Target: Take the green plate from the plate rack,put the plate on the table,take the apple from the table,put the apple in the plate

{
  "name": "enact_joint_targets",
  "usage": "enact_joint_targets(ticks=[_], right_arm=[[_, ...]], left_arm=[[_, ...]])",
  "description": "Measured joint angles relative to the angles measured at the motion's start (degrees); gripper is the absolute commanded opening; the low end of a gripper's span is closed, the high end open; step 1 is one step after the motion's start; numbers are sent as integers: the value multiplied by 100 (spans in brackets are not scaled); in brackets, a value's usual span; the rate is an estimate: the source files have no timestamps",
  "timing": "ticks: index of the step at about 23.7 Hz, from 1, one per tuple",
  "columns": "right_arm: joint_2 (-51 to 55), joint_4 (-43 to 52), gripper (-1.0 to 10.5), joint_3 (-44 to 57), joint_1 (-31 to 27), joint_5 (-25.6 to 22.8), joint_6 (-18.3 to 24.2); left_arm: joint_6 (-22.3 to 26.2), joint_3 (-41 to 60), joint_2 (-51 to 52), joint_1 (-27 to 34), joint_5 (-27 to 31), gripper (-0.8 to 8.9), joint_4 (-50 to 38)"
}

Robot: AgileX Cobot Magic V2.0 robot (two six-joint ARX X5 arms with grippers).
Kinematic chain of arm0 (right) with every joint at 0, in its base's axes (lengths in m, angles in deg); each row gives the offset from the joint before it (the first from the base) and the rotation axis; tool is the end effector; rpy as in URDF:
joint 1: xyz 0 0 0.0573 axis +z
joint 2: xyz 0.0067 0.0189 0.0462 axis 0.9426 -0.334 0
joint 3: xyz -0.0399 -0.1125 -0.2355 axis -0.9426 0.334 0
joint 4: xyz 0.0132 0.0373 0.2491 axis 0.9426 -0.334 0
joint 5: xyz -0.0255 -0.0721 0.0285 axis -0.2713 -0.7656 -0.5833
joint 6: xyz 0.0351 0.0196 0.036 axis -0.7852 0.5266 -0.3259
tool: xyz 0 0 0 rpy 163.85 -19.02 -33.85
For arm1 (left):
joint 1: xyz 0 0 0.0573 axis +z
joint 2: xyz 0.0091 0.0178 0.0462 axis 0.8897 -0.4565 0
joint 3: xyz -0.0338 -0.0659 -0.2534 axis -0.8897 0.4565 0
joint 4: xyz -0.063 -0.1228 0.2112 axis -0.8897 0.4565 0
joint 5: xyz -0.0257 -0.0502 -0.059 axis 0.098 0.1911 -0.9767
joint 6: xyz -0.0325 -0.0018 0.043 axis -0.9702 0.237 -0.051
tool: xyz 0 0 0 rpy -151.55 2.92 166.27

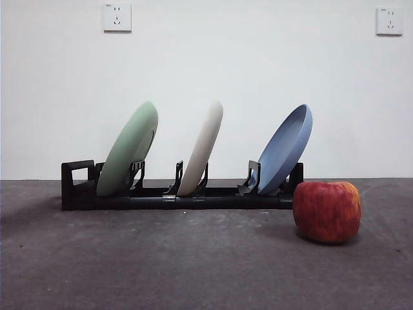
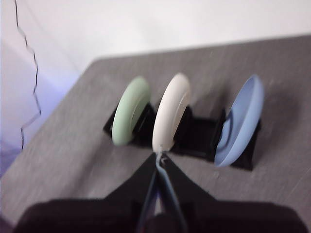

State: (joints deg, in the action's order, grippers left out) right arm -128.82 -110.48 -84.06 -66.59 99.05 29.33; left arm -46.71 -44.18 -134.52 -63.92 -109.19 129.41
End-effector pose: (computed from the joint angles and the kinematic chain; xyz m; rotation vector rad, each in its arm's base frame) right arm 0.1935 0.0289 0.4477 0.2364 0.5432 0.5961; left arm 0.1847 -0.0192 0.4284 -0.2361 0.4974 -0.5571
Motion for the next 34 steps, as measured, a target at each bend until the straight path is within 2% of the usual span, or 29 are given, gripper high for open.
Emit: enact_joint_targets(ticks=[3,7,9,10,11,12,13,14,19,24,28,30,34], right_arm=[[-599,-636,0,-640,240,-133,273],[-1290,-1231,13,-1202,560,-551,553],[-1495,-1316,105,-1316,660,-774,603],[-1596,-1320,208,-1362,695,-909,625],[-1698,-1327,390,-1401,726,-1058,632],[-1764,-1331,569,-1423,734,-1139,645],[-1794,-1331,672,-1427,734,-1178,647],[-1801,-1331,679,-1427,734,-1180,647],[-1801,-1272,657,-1449,732,-1191,645],[-1801,-1276,657,-1449,734,-1191,640],[-1801,-1349,657,-1449,732,-1191,640],[-1801,-1436,657,-1449,732,-1191,640],[-1801,-1528,657,-1449,734,-1193,640]], left_arm=[[223,-557,-529,-122,-15,-5,514],[470,-1047,-1187,-352,-28,-3,1043],[535,-1121,-1403,-444,-26,2,1086],[577,-1123,-1497,-492,-20,14,1075],[623,-1121,-1615,-562,50,111,1071],[645,-1121,-1705,-634,190,272,1025],[667,-1121,-1773,-706,361,440,903],[673,-1121,-1829,-780,518,485,752],[560,-1381,-2420,-1152,721,468,107],[553,-2787,-3683,-1569,1882,468,658],[553,-3735,-4666,-1711,2111,468,997],[551,-3799,-4907,-1742,2345,468,1027],[551,-3799,-5243,-1746,2430,468,1056]])
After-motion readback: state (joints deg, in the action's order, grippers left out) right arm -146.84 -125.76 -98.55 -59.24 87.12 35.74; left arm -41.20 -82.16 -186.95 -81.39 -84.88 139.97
